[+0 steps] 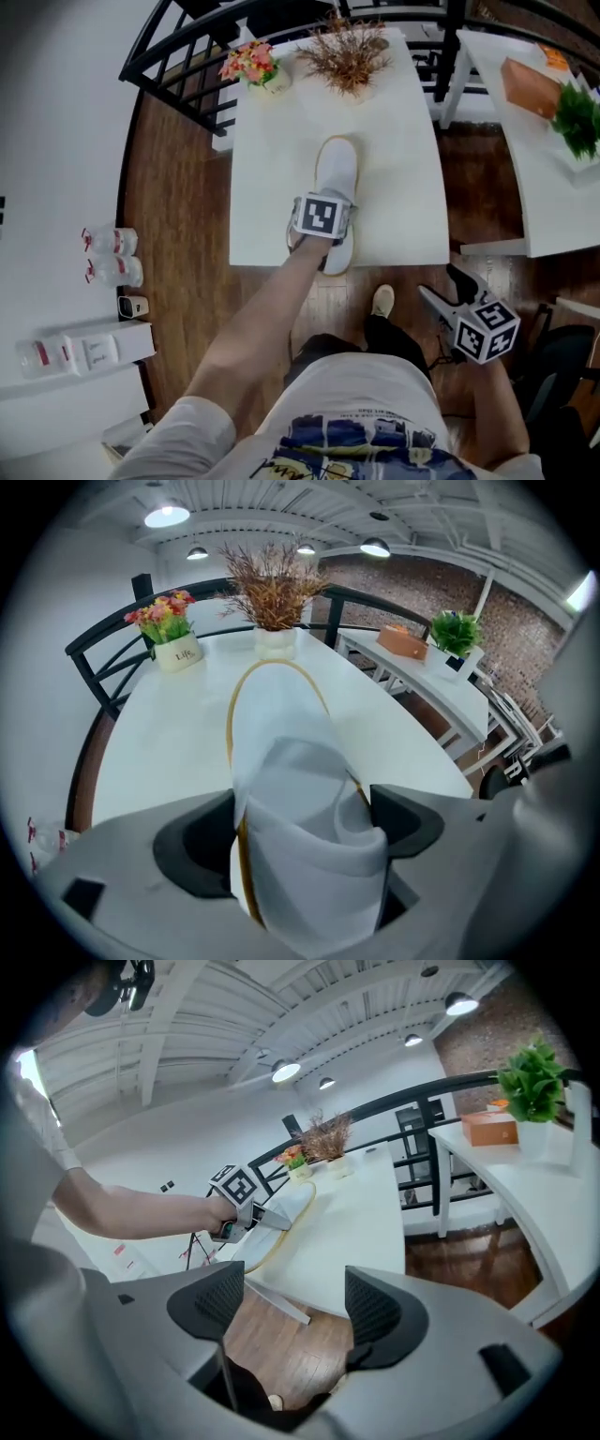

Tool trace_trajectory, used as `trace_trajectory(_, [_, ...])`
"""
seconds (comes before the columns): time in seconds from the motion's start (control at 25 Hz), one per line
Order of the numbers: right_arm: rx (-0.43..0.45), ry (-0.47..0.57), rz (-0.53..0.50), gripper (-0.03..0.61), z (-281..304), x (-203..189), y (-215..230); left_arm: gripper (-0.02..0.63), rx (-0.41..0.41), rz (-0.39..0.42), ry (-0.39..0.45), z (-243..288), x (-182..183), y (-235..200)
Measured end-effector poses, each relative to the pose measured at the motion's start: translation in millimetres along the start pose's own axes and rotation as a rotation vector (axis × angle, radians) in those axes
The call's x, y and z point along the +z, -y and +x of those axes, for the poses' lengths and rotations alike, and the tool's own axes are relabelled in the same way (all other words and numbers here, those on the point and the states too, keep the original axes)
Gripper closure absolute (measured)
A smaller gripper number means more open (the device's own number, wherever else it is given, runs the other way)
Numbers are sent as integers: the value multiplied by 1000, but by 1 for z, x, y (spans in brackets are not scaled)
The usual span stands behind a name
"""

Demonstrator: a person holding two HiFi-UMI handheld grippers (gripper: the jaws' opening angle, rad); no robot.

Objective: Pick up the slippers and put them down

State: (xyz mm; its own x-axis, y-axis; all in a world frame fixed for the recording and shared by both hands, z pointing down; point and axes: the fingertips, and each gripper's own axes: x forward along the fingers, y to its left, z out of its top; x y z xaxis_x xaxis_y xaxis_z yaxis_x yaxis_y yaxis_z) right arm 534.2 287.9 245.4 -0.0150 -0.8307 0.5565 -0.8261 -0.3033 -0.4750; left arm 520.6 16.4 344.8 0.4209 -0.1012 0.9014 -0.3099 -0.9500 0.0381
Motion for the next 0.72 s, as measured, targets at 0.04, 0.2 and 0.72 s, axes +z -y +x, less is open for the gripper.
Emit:
trace_trajectory(0.04, [18,-6,-8,221,8,0,-3,181,-8,-1,7,-3,-3,-2])
trace_trajectory(0.2, [117,-53,-74,221,46,-1,-32,186,20,-47,42,-33,-28,-33])
trace_trajectory(0.72, [301,-201,-353,221,141,-55,-277,187,141,-354,152,-198,-275,-221])
